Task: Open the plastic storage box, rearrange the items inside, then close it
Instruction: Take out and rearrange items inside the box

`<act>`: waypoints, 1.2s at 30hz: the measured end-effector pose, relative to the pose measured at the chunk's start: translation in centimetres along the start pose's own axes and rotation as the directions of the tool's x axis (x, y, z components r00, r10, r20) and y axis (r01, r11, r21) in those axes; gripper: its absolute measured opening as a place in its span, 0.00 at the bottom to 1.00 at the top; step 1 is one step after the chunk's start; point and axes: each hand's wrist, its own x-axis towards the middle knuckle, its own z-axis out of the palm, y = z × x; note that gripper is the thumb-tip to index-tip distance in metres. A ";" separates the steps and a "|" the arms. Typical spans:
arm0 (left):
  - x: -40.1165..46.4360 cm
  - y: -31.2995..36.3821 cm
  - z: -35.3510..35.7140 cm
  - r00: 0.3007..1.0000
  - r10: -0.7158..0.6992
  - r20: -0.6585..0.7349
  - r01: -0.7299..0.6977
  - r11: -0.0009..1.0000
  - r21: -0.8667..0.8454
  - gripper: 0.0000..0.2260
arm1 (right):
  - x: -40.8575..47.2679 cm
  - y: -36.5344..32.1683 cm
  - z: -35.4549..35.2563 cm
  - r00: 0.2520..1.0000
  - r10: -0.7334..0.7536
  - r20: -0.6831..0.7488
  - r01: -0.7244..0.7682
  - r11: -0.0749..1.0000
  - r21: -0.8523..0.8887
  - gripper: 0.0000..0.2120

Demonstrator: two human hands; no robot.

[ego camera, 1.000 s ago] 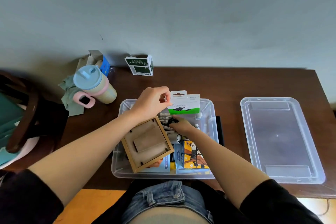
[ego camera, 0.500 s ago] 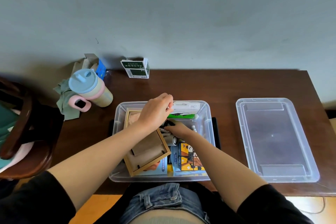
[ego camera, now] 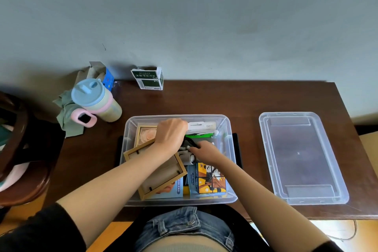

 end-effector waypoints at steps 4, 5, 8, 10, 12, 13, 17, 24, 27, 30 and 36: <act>-0.7 -0.4 0.5 0.997 -0.020 -0.073 0.015 0.997 -0.079 0.13 | -1.1 0.4 -0.9 0.998 -0.018 -0.065 0.008 0.990 -0.142 0.12; -0.8 -0.8 0.6 0.996 -0.018 -0.089 0.005 0.989 -0.144 0.15 | -1.3 0.5 -1.1 0.997 -0.018 -0.072 0.006 0.988 -0.154 0.11; -1.2 -2.0 0.4 0.996 0.028 -0.087 -0.057 0.937 -0.344 0.15 | -1.3 0.6 -1.4 0.997 -0.020 -0.070 0.013 0.994 -0.108 0.11; -1.5 -2.6 0.1 0.993 0.101 -0.053 -0.114 0.897 -0.427 0.14 | -0.9 0.4 -1.5 0.996 -0.011 -0.091 0.006 0.998 -0.056 0.16; -1.8 -3.0 -0.1 0.985 0.172 0.012 -0.147 0.879 -0.454 0.12 | -0.3 0.1 -1.3 0.996 0.004 -0.086 -0.005 1.000 -0.009 0.18; -1.9 -3.1 -0.2 0.977 0.204 0.063 -0.155 0.881 -0.447 0.12 | 0.0 -0.1 -1.1 0.998 0.010 -0.068 -0.009 1.000 0.015 0.17; -2.1 -3.4 -0.2 0.957 0.216 0.196 -0.112 0.892 -0.437 0.16 | -0.1 -0.8 -0.7 0.999 -0.026 -0.043 0.026 1.000 -0.006 0.11; -1.6 -3.8 -1.1 0.959 0.239 0.152 -0.118 0.825 -0.553 0.26 | -4.1 -1.5 -4.0 0.968 -0.224 -0.116 0.236 0.967 0.099 0.09; -1.8 -4.0 -1.3 0.956 0.268 0.119 -0.101 0.684 -0.723 0.21 | -5.9 -1.9 -5.0 0.958 -0.279 -0.067 0.286 0.947 0.146 0.09; -2.1 -4.2 -1.6 0.947 0.286 0.145 -0.049 0.574 -0.817 0.15 | -7.3 -2.1 -5.3 0.945 -0.326 0.004 0.322 0.937 0.134 0.09; -3.0 -4.2 -1.6 0.935 0.330 0.128 -0.039 0.457 -0.889 0.12 | -9.0 -1.9 -5.7 0.906 -0.382 0.184 0.382 0.923 0.034 0.10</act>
